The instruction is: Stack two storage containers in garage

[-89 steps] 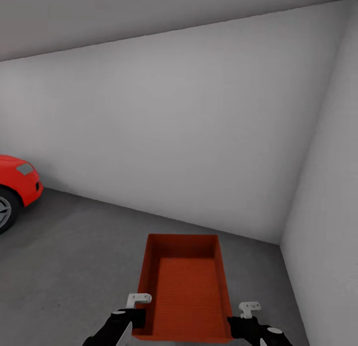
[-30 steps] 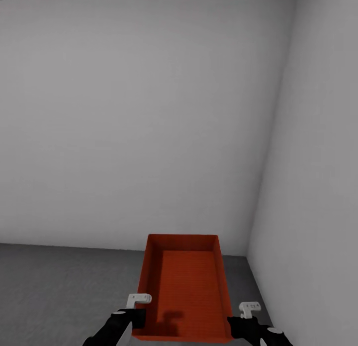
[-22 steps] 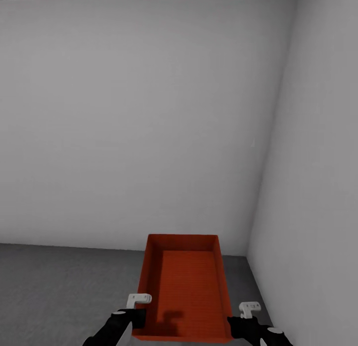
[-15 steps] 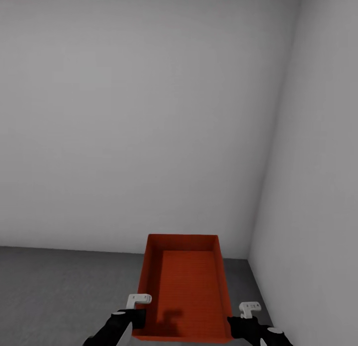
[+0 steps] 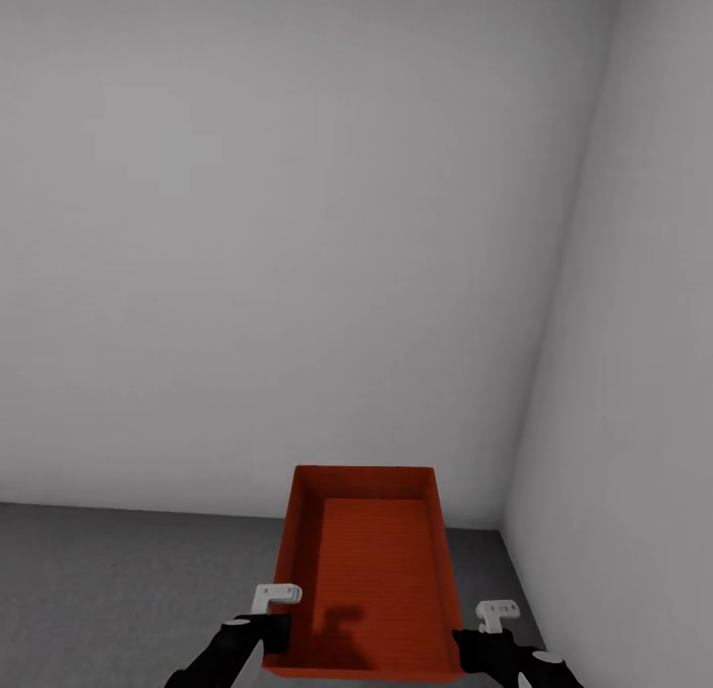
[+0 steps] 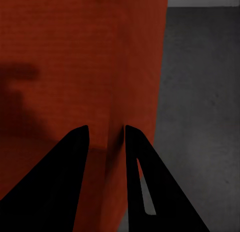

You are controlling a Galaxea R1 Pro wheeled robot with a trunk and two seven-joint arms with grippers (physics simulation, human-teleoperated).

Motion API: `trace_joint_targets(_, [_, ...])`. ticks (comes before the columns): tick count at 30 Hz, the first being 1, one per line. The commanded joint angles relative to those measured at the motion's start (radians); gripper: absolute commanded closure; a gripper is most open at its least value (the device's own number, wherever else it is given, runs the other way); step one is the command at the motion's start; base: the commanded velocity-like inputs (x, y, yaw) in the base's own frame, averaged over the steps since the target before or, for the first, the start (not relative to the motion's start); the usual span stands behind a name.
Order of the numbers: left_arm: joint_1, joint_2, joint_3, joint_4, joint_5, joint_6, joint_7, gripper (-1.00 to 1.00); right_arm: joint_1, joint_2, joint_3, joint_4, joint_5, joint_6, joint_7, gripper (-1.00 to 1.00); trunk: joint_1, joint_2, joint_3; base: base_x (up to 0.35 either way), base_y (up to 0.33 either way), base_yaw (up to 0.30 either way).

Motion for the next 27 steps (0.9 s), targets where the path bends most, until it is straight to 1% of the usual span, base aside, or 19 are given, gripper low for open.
trace_joint_targets(1, [0.000, -0.002, 0.002, -0.014, -0.002, -0.060, 0.011, 1.00, 0.001, 0.031, 0.009, 0.001, -0.004, 0.006, -0.001, 1.00, 0.000, -0.001, 0.000, 0.017, 0.000, 0.000])
trace_joint_targets(27, [0.000, -0.002, 0.002, -0.014, -0.002, -0.060, 0.011, 1.00, 0.001, 0.031, 0.009, 0.001, -0.004, 0.006, -0.001, 1.00, 0.000, -0.001, 0.000, 0.001, 0.000, 0.000])
